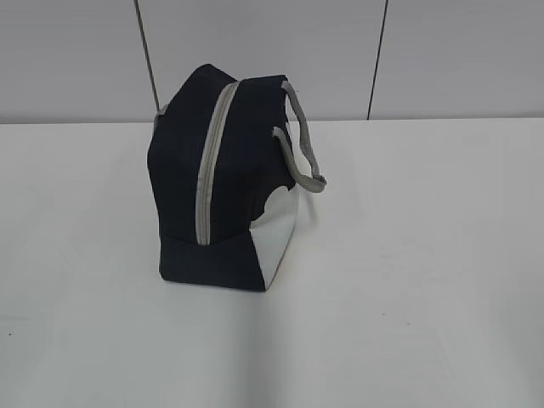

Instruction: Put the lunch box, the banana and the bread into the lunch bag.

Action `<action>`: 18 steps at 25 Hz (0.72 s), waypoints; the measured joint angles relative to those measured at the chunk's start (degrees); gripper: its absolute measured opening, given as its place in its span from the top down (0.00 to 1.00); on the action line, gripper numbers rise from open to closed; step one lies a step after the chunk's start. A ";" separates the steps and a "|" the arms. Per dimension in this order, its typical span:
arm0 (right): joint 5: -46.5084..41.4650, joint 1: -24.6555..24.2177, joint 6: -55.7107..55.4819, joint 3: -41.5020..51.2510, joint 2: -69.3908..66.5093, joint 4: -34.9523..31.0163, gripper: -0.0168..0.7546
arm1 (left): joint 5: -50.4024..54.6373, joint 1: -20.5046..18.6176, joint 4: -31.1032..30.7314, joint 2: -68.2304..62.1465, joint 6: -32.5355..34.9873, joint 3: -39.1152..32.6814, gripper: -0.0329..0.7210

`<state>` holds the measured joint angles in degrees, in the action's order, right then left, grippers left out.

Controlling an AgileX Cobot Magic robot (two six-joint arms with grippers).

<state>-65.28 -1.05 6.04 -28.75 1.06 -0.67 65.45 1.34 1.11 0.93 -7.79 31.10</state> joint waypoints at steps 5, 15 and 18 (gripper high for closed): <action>0.00 0.00 0.00 0.00 0.00 0.00 0.27 | 0.01 0.00 0.00 0.00 0.00 0.00 0.47; 0.00 0.00 0.00 0.00 0.00 0.00 0.27 | 0.01 0.00 0.00 0.00 0.00 0.00 0.47; 0.00 0.00 0.00 0.00 0.00 0.00 0.27 | 0.01 0.00 -0.07 0.00 0.00 0.00 0.47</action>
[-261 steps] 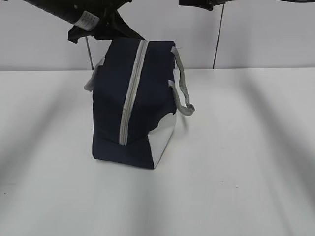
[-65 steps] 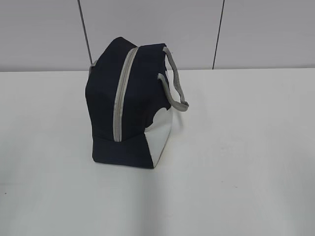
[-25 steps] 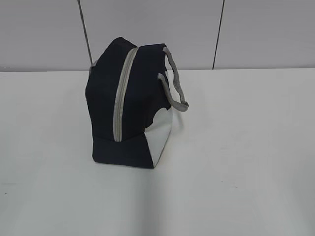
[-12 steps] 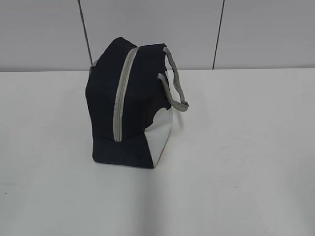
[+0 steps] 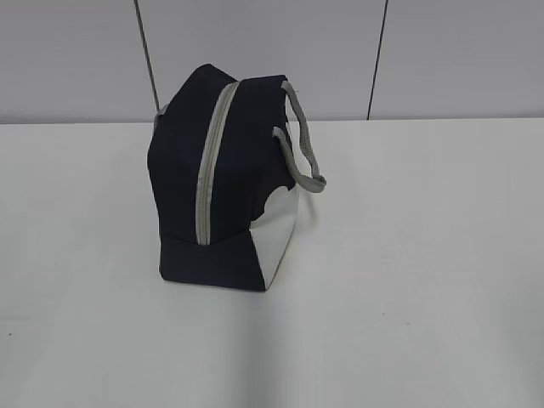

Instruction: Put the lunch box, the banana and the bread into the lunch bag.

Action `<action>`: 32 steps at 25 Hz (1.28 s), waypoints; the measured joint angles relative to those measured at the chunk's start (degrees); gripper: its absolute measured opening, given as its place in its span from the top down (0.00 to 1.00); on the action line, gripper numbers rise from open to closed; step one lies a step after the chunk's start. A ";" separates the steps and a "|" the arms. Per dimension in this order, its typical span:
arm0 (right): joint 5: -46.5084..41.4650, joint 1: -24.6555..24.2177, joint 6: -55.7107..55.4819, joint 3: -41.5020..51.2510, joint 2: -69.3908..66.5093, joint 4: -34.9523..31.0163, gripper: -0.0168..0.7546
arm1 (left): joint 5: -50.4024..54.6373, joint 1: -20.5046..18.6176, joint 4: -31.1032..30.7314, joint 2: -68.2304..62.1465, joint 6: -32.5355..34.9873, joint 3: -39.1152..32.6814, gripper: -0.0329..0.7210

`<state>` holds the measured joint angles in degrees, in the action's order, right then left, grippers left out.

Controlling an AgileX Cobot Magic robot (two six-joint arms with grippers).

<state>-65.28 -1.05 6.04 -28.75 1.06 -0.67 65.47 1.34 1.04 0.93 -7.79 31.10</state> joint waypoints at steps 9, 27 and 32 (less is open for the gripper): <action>0.00 0.00 -0.13 0.00 0.00 0.03 0.27 | -1.29 0.00 0.69 0.00 2.39 -0.86 0.47; 0.00 0.00 -0.61 0.00 0.00 0.25 0.27 | -1.67 0.00 0.81 0.00 2.61 -1.05 0.47; 0.00 0.00 -0.61 0.00 0.00 0.25 0.27 | -1.71 0.00 0.92 0.00 2.61 -1.05 0.47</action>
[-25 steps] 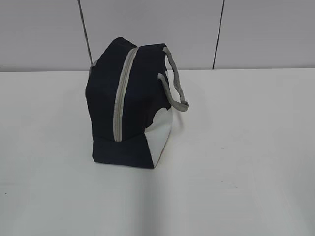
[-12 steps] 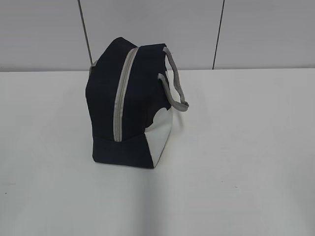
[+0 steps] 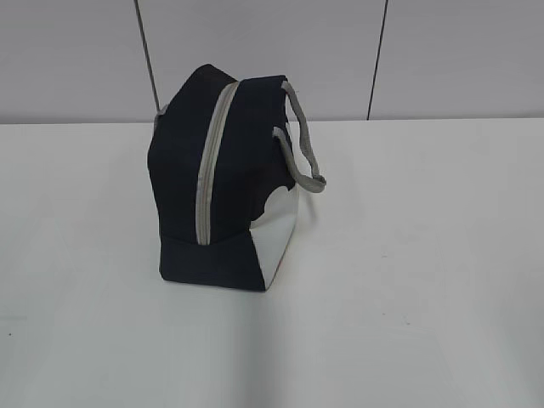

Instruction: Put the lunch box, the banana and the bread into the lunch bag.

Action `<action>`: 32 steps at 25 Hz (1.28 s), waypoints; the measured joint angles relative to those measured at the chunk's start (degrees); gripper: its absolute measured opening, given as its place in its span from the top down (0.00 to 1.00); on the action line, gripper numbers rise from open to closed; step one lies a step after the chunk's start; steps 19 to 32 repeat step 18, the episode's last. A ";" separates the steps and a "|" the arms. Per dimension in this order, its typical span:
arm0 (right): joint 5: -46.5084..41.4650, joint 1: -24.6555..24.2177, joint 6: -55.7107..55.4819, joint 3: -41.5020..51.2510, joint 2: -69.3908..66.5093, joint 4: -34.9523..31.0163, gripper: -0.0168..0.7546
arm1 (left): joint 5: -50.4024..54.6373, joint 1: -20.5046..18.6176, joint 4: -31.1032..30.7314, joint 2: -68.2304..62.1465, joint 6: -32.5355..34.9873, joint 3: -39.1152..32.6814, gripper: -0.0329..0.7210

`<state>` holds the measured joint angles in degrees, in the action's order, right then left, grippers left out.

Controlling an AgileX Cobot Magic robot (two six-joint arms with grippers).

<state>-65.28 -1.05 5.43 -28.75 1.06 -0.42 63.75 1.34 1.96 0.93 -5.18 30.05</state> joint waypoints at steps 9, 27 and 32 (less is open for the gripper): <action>0.00 0.00 -0.12 0.00 0.00 0.00 0.27 | 0.00 0.00 0.02 0.00 0.00 0.00 0.47; 0.00 0.00 -0.12 0.00 0.00 0.00 0.27 | 0.00 0.00 0.02 0.00 0.00 0.00 0.47; 0.00 0.00 -0.12 0.00 0.00 0.00 0.27 | 0.00 0.00 0.02 0.00 0.00 0.00 0.47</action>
